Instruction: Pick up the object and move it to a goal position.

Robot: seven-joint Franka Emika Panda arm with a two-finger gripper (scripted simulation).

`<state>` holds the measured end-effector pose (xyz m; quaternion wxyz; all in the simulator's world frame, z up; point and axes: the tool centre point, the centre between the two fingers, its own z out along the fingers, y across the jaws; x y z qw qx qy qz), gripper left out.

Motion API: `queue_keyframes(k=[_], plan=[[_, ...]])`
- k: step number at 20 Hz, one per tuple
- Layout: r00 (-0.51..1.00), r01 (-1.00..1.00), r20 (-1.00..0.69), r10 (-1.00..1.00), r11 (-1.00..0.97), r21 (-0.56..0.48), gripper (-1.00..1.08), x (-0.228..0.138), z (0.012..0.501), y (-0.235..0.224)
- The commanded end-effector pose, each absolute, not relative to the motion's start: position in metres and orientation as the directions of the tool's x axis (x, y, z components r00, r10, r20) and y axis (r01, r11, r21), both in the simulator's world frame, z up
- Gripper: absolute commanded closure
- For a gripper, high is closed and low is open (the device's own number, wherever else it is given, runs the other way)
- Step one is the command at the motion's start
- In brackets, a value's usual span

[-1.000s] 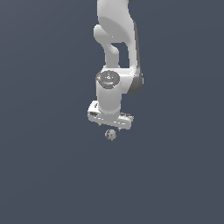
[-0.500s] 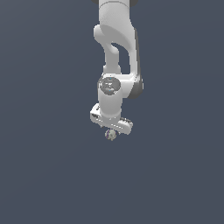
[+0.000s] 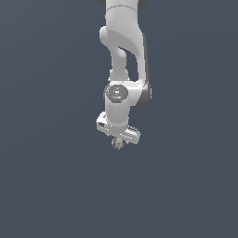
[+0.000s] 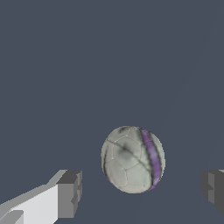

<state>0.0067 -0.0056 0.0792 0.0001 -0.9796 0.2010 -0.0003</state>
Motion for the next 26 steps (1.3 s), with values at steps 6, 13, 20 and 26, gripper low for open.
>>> queue_keyframes(k=[6, 13, 20, 26], plan=[[0.918, -0.397, 0.000, -0.397, -0.918, 0.000, -0.92, 0.005, 0.044, -0.006], [0.918, -0.398, 0.000, -0.398, -0.918, 0.000, 1.08, 0.007, 0.037, -0.006], [0.918, -0.398, 0.000, -0.398, -0.918, 0.000, 1.08, 0.007, 0.037, -0.006], [0.918, -0.397, 0.000, -0.397, -0.918, 0.000, 1.08, 0.006, 0.041, -0.003]])
